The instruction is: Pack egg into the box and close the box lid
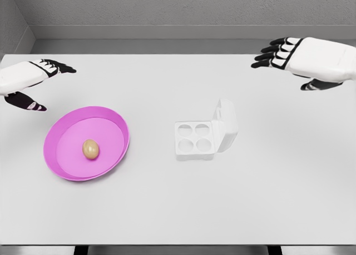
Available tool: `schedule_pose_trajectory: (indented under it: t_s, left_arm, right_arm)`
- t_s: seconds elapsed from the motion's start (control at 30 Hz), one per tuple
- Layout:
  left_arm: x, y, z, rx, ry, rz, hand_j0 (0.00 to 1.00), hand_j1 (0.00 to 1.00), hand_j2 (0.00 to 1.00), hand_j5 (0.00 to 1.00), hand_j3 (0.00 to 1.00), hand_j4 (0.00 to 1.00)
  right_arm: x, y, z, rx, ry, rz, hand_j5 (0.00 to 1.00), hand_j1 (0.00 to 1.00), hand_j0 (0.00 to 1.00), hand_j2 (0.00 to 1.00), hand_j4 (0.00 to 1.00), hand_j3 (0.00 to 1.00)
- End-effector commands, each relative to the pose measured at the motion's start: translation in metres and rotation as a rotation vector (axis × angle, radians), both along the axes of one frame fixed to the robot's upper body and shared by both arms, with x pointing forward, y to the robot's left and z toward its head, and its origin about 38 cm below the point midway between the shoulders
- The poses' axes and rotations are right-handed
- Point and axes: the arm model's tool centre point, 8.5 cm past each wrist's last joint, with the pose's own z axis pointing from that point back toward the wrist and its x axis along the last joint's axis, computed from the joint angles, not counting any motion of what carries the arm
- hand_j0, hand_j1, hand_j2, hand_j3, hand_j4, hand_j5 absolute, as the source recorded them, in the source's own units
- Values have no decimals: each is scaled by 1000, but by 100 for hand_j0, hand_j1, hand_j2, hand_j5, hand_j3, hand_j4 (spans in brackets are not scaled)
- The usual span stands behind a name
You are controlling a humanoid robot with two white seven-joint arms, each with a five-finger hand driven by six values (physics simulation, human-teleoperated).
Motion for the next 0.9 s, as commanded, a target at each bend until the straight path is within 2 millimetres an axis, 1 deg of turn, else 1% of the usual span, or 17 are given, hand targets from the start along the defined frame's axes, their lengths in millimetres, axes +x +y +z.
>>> schedule_pose_trajectory:
  t_s: [0.0, 0.07, 0.1, 0.13, 0.17, 0.2, 0.23, 0.3, 0.37, 0.4, 0.43, 0.47, 0.57, 0.63, 0.7, 0.8, 0.87]
  left_arm:
    - [0, 0, 0, -5, 1, 1, 100, 100, 100, 100, 100, 100]
    - [1, -3, 4, 7, 1, -11, 100, 100, 100, 100, 100, 100]
    - [-3, -11, 3, 41, 26, -47, 100, 100, 100, 100, 100, 100]
    - [-10, -27, -7, 88, 75, -111, 100, 100, 100, 100, 100, 100]
    - [-19, -41, -22, 143, 133, -177, 100, 100, 100, 100, 100, 100]
    - [-25, -50, -24, 171, 151, -219, 100, 100, 100, 100, 100, 100]
    - [-32, -56, -18, 206, 155, -256, 100, 100, 100, 100, 100, 100]
    - [-33, -55, -17, 206, 155, -257, 100, 100, 100, 100, 100, 100]
    - [-34, -55, -16, 209, 153, -260, 100, 100, 100, 100, 100, 100]
    - [-38, -53, -23, 226, 179, -265, 100, 100, 100, 100, 100, 100]
    - [-40, -54, -27, 230, 189, -270, 100, 100, 100, 100, 100, 100]
    - [-40, -56, -28, 228, 191, -274, 100, 100, 100, 100, 100, 100]
    - [-43, -60, -36, 224, 210, -287, 100, 100, 100, 100, 100, 100]
    - [-50, -68, -45, 232, 234, -320, 100, 100, 100, 100, 100, 100]
    - [-51, -70, -46, 231, 234, -327, 100, 100, 100, 100, 100, 100]
    - [-50, -71, -46, 246, 230, -330, 100, 100, 100, 100, 100, 100]
    - [-50, -72, -46, 245, 230, -331, 99, 99, 99, 99, 99, 99]
  right_arm:
    - [0, 1, -1, 0, 2, 2, 100, 100, 100, 100, 100, 100]
    - [0, 0, 5, 6, -11, 1, 100, 100, 100, 100, 100, 100]
    - [-1, -2, 5, 1, -9, -5, 100, 100, 100, 100, 100, 100]
    - [-4, -14, 6, -32, 0, -30, 100, 100, 100, 100, 100, 100]
    - [-7, -26, 10, -66, 2, -55, 100, 100, 100, 100, 100, 100]
    - [-10, -34, 6, -82, 19, -72, 100, 100, 100, 100, 100, 100]
    - [-14, -38, -6, -83, 50, -82, 100, 100, 100, 100, 100, 100]
    - [-18, -41, -20, -88, 88, -88, 100, 100, 100, 100, 100, 100]
    - [-20, -45, -24, -102, 102, -94, 100, 100, 100, 100, 100, 100]
    - [-20, -44, -24, -102, 102, -92, 100, 100, 100, 100, 100, 100]
    - [-21, -43, -27, -105, 110, -87, 100, 100, 100, 100, 100, 100]
    - [-24, -42, -38, -102, 136, -83, 100, 100, 100, 100, 100, 100]
    - [-27, -42, -46, -107, 159, -80, 100, 100, 100, 100, 100, 100]
    - [-29, -36, -62, -126, 202, -62, 100, 100, 100, 100, 100, 100]
    - [-30, -36, -66, -131, 211, -61, 100, 100, 100, 100, 100, 100]
    - [-36, -33, -89, -167, 260, -48, 100, 100, 100, 100, 100, 100]
    - [-37, -32, -91, -169, 264, -46, 100, 100, 100, 100, 100, 100]
